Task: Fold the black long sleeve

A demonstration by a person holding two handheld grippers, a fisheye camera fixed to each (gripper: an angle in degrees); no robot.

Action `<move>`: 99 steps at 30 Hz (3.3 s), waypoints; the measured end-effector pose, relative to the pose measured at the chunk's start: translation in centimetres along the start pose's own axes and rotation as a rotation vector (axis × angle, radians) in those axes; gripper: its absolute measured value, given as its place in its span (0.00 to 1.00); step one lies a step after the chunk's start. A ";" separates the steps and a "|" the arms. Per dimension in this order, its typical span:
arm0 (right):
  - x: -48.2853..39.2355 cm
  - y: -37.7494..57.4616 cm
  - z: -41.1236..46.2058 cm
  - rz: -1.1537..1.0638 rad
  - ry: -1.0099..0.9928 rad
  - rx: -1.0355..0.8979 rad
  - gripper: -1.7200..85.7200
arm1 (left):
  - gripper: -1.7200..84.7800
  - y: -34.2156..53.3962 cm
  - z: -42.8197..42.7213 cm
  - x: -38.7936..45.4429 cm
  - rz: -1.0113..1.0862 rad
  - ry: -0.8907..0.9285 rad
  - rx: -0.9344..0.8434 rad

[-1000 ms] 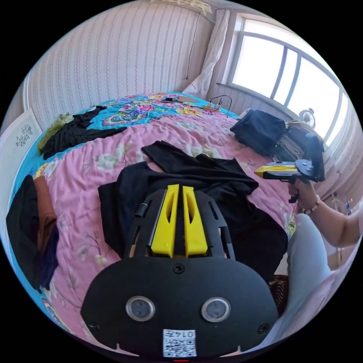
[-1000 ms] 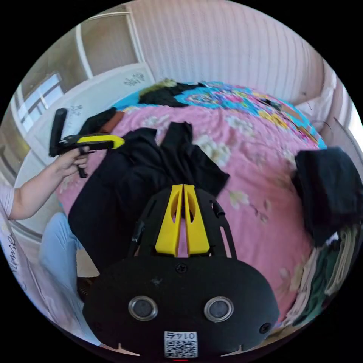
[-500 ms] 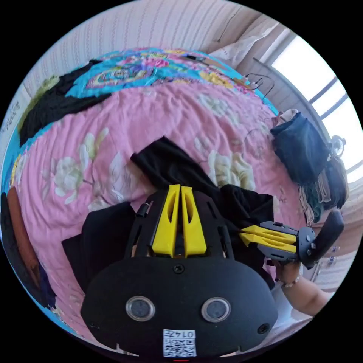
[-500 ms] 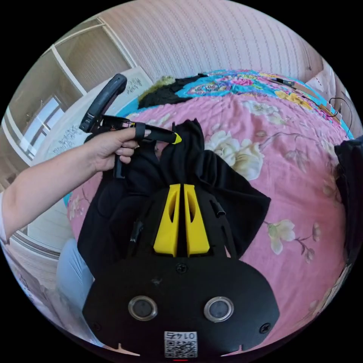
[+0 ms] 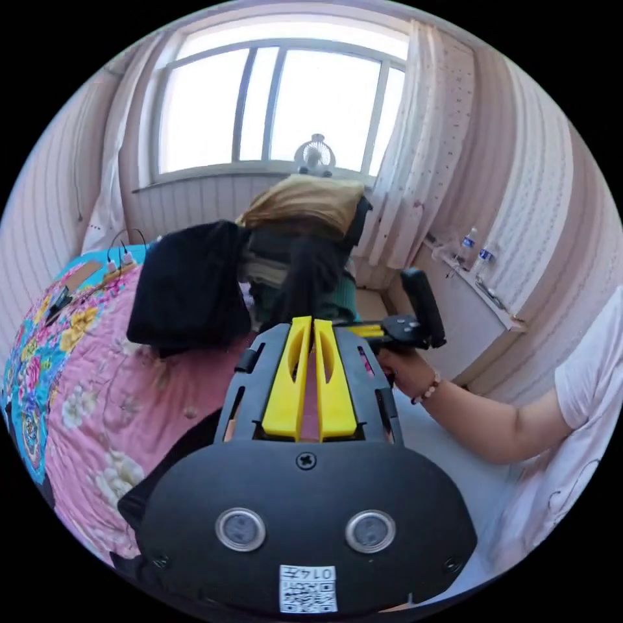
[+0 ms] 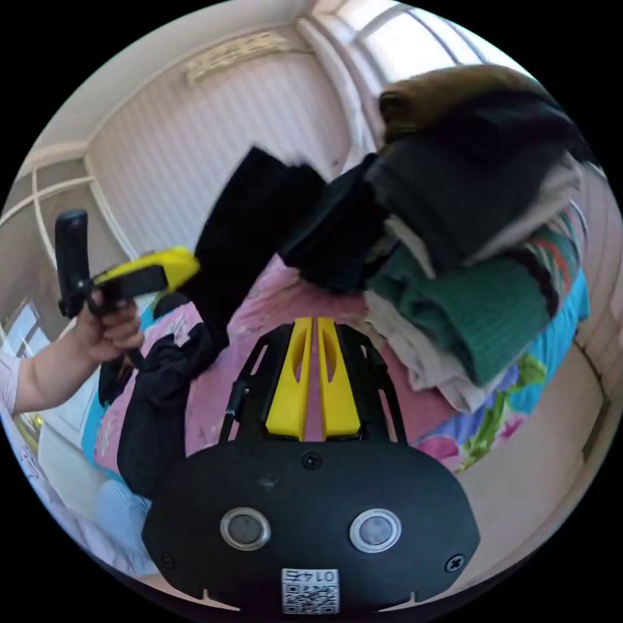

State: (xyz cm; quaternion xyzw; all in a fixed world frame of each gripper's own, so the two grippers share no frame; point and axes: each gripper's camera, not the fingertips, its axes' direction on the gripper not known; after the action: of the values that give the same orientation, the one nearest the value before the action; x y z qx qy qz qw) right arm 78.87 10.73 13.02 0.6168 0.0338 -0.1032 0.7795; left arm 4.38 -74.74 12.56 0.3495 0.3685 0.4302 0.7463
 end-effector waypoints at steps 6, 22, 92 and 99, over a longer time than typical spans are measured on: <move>11.3 2.7 -0.9 0.144 -0.112 0.016 0.03 | 0.06 0.8 4.6 -1.1 -0.197 0.041 -0.187; 26.0 5.8 -0.5 0.182 -0.274 -0.035 0.03 | 0.05 -5.2 16.6 0.5 -0.345 0.064 -0.405; 33.4 2.4 11.7 -0.038 -0.807 -0.462 0.03 | 0.01 -8.9 15.7 9.4 -0.418 -0.210 -0.390; 40.0 3.4 5.1 0.156 -1.007 -0.026 0.02 | 0.01 -15.6 13.2 9.2 -0.240 -0.165 -0.229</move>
State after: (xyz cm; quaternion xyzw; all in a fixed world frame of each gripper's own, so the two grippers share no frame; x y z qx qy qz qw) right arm 118.23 1.72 10.26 0.4817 -0.3910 -0.3288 0.7120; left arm 24.87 -75.14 3.56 0.2499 0.2935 0.3471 0.8550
